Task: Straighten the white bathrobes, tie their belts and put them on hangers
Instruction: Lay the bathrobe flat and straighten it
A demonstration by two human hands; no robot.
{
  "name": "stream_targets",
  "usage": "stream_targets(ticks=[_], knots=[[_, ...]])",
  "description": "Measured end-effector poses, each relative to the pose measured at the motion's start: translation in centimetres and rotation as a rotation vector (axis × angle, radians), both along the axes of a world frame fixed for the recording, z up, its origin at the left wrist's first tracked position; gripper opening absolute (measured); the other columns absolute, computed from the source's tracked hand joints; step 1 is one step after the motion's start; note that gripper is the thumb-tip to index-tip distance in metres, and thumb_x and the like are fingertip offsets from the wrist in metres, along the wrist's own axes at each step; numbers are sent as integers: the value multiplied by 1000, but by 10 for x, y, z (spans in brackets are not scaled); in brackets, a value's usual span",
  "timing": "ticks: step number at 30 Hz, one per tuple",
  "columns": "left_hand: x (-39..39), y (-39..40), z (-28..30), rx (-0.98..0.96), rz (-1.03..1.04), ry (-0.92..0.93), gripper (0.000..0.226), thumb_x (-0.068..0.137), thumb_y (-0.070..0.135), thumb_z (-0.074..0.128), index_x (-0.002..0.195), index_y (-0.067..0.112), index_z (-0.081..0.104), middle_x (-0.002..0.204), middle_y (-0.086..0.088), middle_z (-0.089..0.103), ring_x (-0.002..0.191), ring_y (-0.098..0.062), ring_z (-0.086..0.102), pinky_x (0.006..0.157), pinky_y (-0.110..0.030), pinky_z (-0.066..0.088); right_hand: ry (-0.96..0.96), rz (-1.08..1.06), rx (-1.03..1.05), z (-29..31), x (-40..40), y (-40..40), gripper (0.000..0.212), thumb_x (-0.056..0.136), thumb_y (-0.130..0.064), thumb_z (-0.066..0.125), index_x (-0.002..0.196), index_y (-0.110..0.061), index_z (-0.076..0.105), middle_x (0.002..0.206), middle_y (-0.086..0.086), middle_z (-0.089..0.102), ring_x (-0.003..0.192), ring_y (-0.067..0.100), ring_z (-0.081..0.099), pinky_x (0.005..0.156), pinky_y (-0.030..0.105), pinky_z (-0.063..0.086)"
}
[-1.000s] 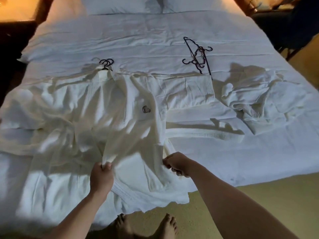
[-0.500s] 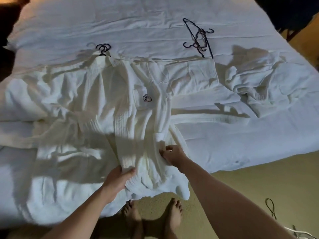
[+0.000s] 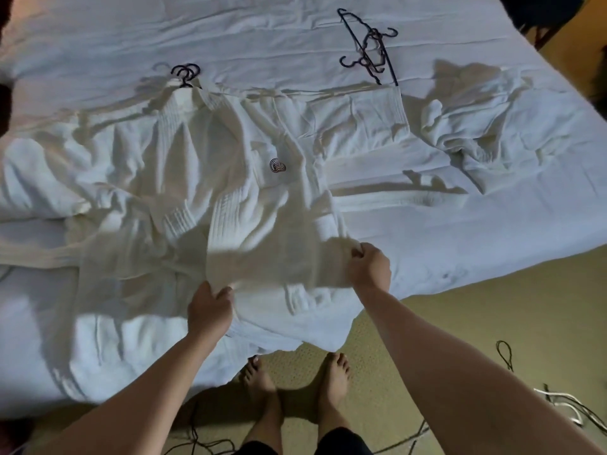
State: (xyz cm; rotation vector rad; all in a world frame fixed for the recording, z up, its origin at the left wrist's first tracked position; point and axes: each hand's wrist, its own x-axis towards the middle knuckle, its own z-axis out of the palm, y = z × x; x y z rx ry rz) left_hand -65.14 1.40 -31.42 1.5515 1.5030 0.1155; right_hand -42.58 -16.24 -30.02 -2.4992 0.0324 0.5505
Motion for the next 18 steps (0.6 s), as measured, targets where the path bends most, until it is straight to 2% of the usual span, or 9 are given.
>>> stream_targets(ticks=[2, 4, 7, 9, 11, 14, 16, 18], knots=[[-7, 5, 1, 50, 17, 62, 19, 96, 22, 61, 109, 9, 62, 102, -6, 66, 101, -33, 63, 81, -36, 45, -54, -60, 37, -1, 8, -11, 17, 95, -19, 48, 92, -17, 64, 83, 4, 63, 82, 32, 60, 69, 32, 42], [-11, 4, -3, 35, -16, 66, 25, 96, 26, 63, 114, 9, 62, 108, -11, 68, 104, -34, 63, 82, -35, 44, 12, -55, 87, -10, 4, -18, 16, 100, -23, 47, 96, -16, 61, 83, 2, 60, 85, 31, 57, 70, 33, 39], [-17, -9, -14, -206, -124, 48, 38, 92, 31, 70, 122, 12, 60, 114, -6, 65, 104, -28, 63, 84, -37, 50, 355, 85, 75, -29, -14, -33, 24, 95, -43, 59, 107, -22, 60, 98, 0, 64, 92, 25, 61, 79, 37, 48], [-25, -19, -21, -382, -259, 104, 37, 89, 33, 74, 120, 18, 59, 112, 0, 65, 103, -23, 64, 86, -39, 55, 445, 206, 15, -38, -20, -46, 26, 89, -38, 68, 108, -20, 62, 101, 1, 65, 96, 25, 63, 83, 40, 53], [-32, -24, -22, -399, -403, 156, 24, 93, 30, 69, 114, 20, 61, 103, 4, 66, 95, -17, 64, 77, -34, 52, 352, 270, -28, -34, -18, -55, 3, 93, -22, 63, 93, -20, 60, 90, 1, 62, 92, 27, 60, 73, 35, 48], [-38, -22, -22, -281, -430, 153, 14, 96, 25, 64, 108, 18, 65, 102, 1, 69, 91, -19, 65, 74, -34, 51, 115, 195, 33, -22, -15, -67, 9, 98, -13, 51, 89, -16, 51, 83, 2, 59, 80, 29, 55, 59, 34, 39], [-41, -19, -20, -173, -395, 181, 16, 97, 24, 61, 112, 20, 61, 105, 1, 65, 92, -21, 62, 76, -33, 46, 10, 186, -15, -21, -19, -72, 7, 100, -13, 46, 95, -17, 48, 90, 5, 62, 78, 29, 53, 61, 36, 40], [-47, -18, -22, -143, -422, 233, 5, 98, 22, 58, 103, 22, 58, 98, 1, 64, 85, -21, 59, 72, -38, 46, 55, 193, -163, -27, -29, -71, 18, 97, -10, 43, 111, -18, 50, 109, 8, 62, 87, 30, 55, 75, 40, 46]])
